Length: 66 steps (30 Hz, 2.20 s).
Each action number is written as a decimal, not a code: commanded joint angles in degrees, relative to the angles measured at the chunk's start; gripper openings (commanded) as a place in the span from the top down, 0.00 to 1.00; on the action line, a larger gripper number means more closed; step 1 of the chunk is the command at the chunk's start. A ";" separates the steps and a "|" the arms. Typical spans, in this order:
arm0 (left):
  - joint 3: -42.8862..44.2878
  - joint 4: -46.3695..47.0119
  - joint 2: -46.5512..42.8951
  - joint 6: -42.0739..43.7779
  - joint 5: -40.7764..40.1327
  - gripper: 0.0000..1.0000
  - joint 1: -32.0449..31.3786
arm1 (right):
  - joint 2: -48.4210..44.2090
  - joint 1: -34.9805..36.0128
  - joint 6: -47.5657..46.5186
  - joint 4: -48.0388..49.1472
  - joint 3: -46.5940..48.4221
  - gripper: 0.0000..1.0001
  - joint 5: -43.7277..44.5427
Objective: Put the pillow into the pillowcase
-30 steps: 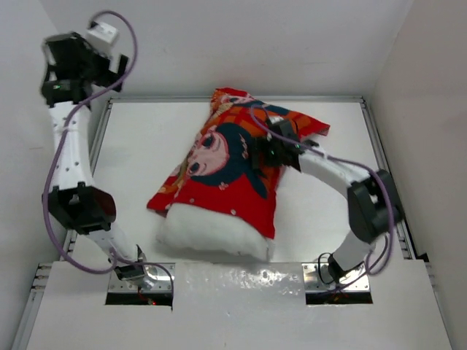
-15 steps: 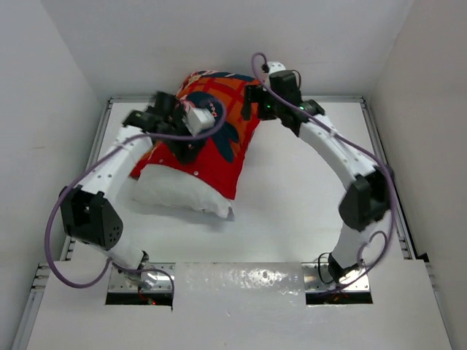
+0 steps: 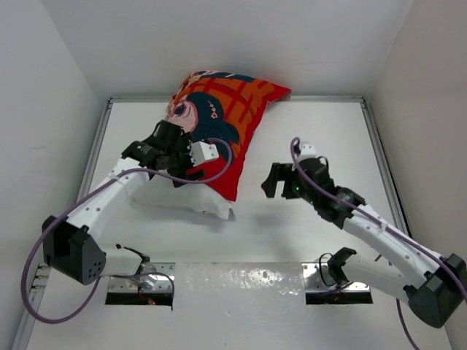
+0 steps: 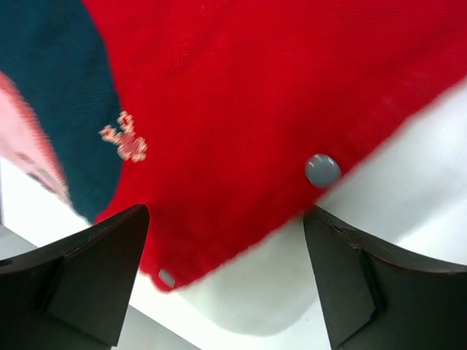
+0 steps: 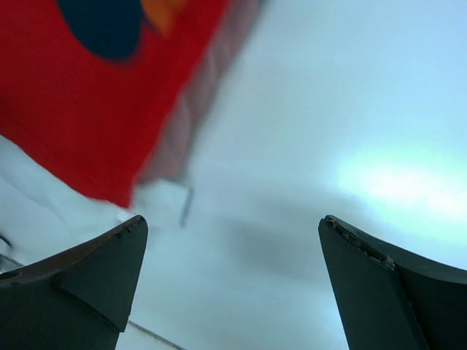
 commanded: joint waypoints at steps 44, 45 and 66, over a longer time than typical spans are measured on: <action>24.48 9.58 16.22 -32.22 13.83 1.00 -3.49 | 31.30 -17.55 11.47 34.62 4.67 0.84 -11.60; 26.17 9.93 17.27 -33.36 15.95 1.00 -3.75 | 32.70 -18.62 9.45 33.14 5.89 0.53 -14.31; 49.39 10.11 33.36 -37.59 15.98 1.00 -12.28 | -4.37 -6.59 15.04 31.64 -20.81 0.01 -20.40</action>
